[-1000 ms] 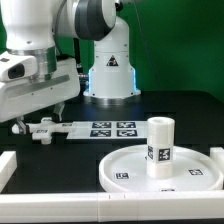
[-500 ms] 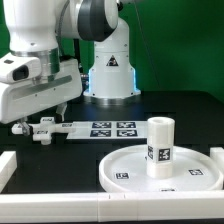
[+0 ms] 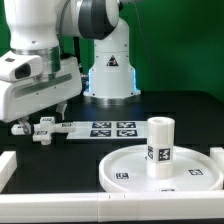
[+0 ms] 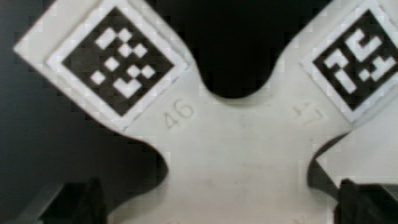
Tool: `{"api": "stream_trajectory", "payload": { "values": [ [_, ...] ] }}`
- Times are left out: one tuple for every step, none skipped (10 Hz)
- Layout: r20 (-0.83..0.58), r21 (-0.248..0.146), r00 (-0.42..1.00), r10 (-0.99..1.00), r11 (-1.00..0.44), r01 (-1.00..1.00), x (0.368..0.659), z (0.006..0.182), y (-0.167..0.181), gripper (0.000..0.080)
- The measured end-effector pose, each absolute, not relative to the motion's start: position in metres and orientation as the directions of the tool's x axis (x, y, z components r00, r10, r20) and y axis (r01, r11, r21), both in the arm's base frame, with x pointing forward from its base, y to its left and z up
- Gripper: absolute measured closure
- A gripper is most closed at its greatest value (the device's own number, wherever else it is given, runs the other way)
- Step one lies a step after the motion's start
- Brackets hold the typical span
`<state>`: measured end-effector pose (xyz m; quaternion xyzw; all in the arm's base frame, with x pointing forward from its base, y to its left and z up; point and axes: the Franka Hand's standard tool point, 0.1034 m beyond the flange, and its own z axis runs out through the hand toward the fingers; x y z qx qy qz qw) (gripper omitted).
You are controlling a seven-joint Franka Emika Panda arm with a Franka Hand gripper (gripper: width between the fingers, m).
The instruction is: Assemble round table
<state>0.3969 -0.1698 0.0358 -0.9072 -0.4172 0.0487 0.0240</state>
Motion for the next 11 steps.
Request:
{"api": "stream_trajectory", "payload": {
  "values": [
    [-0.069, -0.085, 0.648, 0.758, -0.652, 0.753, 0.3965, 0.0354, -0.1700, 0.0150],
    [-0.069, -0.086, 0.648, 0.758, -0.652, 0.753, 0.3963, 0.0350, -0.1700, 0.0150],
    [-0.070, -0.086, 0.644, 0.761, -0.648, 0.757, 0.3957, 0.0342, -0.1699, 0.0150],
    [-0.070, -0.090, 0.632, 0.772, -0.636, 0.767, 0.3944, 0.0325, -0.1697, 0.0150],
    [-0.070, -0.091, 0.629, 0.774, -0.633, 0.769, 0.3944, 0.0324, -0.1698, 0.0150],
    [-0.070, -0.091, 0.630, 0.773, -0.634, 0.768, 0.3943, 0.0321, -0.1698, 0.0150],
    [-0.071, -0.093, 0.630, 0.773, -0.634, 0.768, 0.3939, 0.0312, -0.1698, 0.0150],
    [-0.072, -0.095, 0.630, 0.773, -0.634, 0.767, 0.3931, 0.0302, -0.1698, 0.0150],
    [-0.073, -0.095, 0.631, 0.773, -0.635, 0.767, 0.3928, 0.0299, -0.1700, 0.0150],
    [-0.073, -0.095, 0.631, 0.773, -0.635, 0.767, 0.3927, 0.0298, -0.1701, 0.0150],
    [-0.074, -0.097, 0.631, 0.773, -0.635, 0.767, 0.3922, 0.0290, -0.1700, 0.0150]
  ]
}}
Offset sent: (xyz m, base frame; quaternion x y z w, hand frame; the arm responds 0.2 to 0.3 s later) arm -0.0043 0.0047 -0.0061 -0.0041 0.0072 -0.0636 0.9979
